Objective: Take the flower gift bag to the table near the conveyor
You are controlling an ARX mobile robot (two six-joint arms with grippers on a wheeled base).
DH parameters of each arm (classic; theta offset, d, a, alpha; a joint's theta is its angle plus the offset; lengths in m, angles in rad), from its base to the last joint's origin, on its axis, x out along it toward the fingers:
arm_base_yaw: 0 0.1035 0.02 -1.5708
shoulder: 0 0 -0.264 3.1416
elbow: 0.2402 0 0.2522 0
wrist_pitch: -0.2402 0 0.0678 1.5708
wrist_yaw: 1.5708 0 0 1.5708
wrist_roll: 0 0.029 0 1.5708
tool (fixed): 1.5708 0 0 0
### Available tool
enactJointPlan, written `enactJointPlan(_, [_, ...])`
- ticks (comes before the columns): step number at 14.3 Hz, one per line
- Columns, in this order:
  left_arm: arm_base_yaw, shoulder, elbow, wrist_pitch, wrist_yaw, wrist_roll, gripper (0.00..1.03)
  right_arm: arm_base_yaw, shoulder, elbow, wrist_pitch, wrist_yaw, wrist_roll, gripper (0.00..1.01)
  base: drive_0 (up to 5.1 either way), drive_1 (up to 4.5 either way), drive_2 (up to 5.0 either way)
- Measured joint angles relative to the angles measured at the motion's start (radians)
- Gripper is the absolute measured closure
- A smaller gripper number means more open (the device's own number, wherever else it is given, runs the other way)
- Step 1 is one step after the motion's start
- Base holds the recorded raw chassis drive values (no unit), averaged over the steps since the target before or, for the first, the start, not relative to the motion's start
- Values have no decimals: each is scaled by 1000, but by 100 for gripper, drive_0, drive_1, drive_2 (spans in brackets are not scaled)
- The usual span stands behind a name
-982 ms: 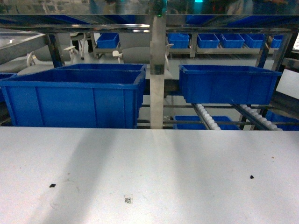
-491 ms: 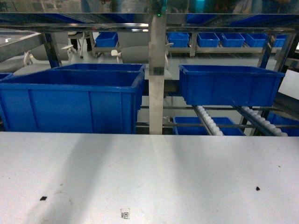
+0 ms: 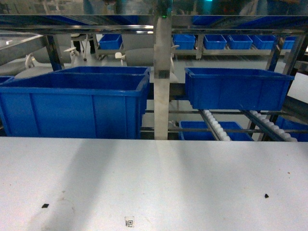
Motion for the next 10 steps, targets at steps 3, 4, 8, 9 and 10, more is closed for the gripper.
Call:
enactJointPlan(3, [0,0,0,0,0,0,101,28,67,-12,74,3,0,99,0,0,0])
enactJointPlan(4, [0,0,0,0,0,0,101,35,89,-14,92,3,0,99,0,0,0])
enactJointPlan(8, [0,0,0,0,0,0,101,192,647,-2,548,71,18,99,0,0,0])
enactJointPlan(9, [0,0,0,0,0,0,101,220,779,28,623,92,18,99,0,0,0])
enactJointPlan(10, [0,0,0,0,0,0,101,243,875,55,666,103,19,99,0,0,0])
